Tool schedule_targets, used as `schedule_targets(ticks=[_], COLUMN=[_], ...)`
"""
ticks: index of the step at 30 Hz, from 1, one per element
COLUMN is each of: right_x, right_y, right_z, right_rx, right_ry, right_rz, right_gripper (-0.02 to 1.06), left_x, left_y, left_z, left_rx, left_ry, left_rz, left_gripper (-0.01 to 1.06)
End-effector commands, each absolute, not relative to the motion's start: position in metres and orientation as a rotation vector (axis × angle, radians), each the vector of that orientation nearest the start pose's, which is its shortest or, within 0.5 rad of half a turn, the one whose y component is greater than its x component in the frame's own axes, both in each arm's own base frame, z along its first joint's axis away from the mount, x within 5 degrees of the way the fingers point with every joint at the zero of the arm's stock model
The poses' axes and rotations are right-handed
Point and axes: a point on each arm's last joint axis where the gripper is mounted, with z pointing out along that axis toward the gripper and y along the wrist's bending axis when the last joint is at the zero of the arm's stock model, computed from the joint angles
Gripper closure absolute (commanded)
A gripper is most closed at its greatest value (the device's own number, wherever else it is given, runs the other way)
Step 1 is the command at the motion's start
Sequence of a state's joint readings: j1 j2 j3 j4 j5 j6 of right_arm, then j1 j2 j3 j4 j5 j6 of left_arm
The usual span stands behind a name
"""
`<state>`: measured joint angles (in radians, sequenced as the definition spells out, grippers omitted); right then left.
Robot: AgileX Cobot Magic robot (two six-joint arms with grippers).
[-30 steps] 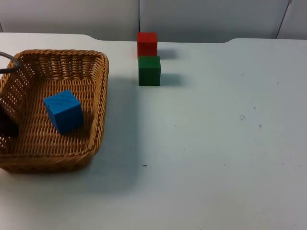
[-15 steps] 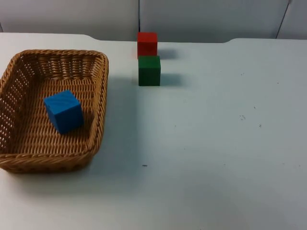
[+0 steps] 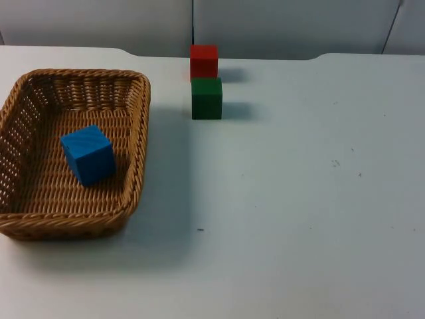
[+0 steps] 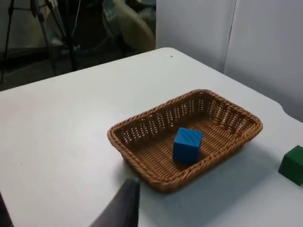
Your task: Pick up the basket with the left hand and place the blue cube into the basket with the right hand.
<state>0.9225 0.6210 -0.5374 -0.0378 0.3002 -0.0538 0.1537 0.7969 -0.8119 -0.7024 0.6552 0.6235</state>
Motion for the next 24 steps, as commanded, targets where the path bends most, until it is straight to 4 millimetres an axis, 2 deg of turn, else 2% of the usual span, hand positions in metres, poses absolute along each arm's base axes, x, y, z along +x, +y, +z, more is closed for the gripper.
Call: schedule_targets(ticks=[1, 5, 6, 10, 11, 15, 16, 19, 24], right_x=[0.079, 0.078, 0.078, 0.077, 0.077, 0.077, 0.077, 0.076, 0.076], right_y=[0.104, 0.102, 0.102, 0.100, 0.100, 0.098, 0.098, 0.098, 0.097], right_z=[0.313, 0.307, 0.307, 0.301, 0.301, 0.298, 0.298, 0.297, 0.296], right_rx=[-0.918, -0.949, -0.949, -0.980, -0.980, -0.999, -0.999, -1.005, -1.013], right_ry=[1.656, 1.717, 1.717, 1.775, 1.775, 1.808, 1.808, 1.819, 1.832], right_rz=[0.563, 0.539, 0.539, 0.514, 0.514, 0.495, 0.495, 0.491, 0.483], right_gripper=[-0.01, -0.01, -0.01, -0.01, -0.01, -0.01, -0.01, -0.01, -0.01], left_x=[0.141, 0.097, 0.097, 0.054, 0.054, 0.022, 0.022, 0.005, -0.012], left_y=[-0.019, -0.026, -0.026, -0.011, -0.011, -0.002, -0.002, 0.001, 0.008], left_z=[0.359, 0.349, 0.349, 0.340, 0.340, 0.333, 0.333, 0.321, 0.303], left_rx=[0.175, 0.244, 0.244, 0.148, 0.148, 0.078, 0.078, 0.045, -0.031], left_ry=[1.942, 1.907, 1.907, 1.934, 1.934, 1.960, 1.960, 1.963, 1.991], left_rz=[-0.280, -0.239, -0.239, -0.068, -0.068, 0.010, 0.010, 0.033, 0.092], left_gripper=[0.00, 0.00, 0.00, 0.00, 0.00, 0.00, 0.00, 0.00, 0.00])
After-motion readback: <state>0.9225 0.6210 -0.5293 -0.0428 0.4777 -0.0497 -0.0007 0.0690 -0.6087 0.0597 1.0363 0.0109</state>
